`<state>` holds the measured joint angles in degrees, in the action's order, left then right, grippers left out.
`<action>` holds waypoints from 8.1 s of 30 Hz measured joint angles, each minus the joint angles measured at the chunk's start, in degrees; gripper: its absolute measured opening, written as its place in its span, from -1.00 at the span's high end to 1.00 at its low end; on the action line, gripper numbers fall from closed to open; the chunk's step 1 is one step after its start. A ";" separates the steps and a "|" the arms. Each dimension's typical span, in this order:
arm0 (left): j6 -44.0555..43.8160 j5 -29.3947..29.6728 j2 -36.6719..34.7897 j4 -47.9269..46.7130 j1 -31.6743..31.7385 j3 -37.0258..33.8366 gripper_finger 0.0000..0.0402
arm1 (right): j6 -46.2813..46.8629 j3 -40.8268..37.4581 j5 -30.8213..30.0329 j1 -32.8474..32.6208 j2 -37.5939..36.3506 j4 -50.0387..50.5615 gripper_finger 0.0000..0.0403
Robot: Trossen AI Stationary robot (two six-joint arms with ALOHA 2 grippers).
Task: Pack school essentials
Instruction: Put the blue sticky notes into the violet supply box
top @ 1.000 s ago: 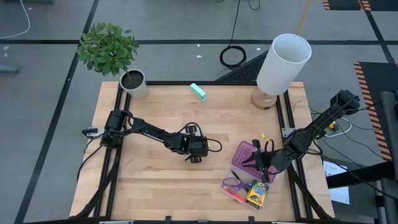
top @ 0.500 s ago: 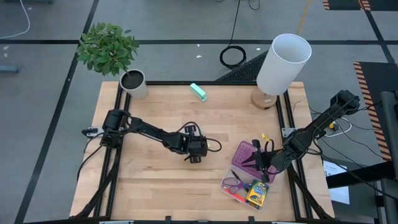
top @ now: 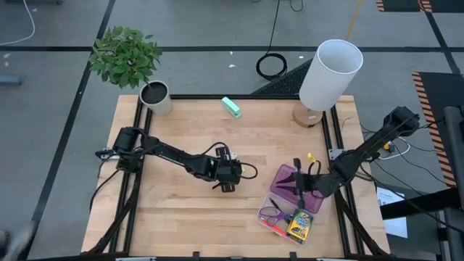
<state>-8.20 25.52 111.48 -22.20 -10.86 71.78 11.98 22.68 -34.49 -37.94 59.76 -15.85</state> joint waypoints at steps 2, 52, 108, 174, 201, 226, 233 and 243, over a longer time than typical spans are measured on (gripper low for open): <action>0.19 -0.90 0.01 -0.40 -0.27 0.01 1.00 | -1.37 -0.77 -0.14 1.84 2.52 -7.52 0.73; 16.43 -28.05 -8.53 27.71 13.85 -27.51 0.98 | -46.10 39.85 16.63 25.23 49.71 18.26 0.50; 6.18 -20.88 -6.10 33.73 3.31 -27.12 0.96 | -56.13 39.84 13.74 21.55 53.59 10.14 0.07; 6.37 -18.56 -6.05 33.20 3.33 -27.23 0.95 | -53.30 39.73 15.27 21.29 51.70 10.95 0.57; 7.27 5.03 -16.42 29.23 -10.82 -27.31 -0.01 | -53.23 39.84 15.48 21.78 51.61 10.34 0.57; 8.76 -0.07 -4.36 34.82 -11.53 -25.09 -0.01 | -50.89 39.82 21.57 23.28 51.61 11.62 0.57; 9.90 -1.83 -2.45 37.00 -9.60 -24.21 -0.01 | -50.14 39.82 21.39 23.52 51.61 11.83 0.57; 10.94 -2.99 -2.34 37.40 -9.56 -24.26 0.30 | -47.61 39.80 21.02 23.22 51.35 11.94 0.57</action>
<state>2.74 22.54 109.14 15.20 -20.43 47.53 -35.62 62.48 -13.47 -14.72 111.11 -3.92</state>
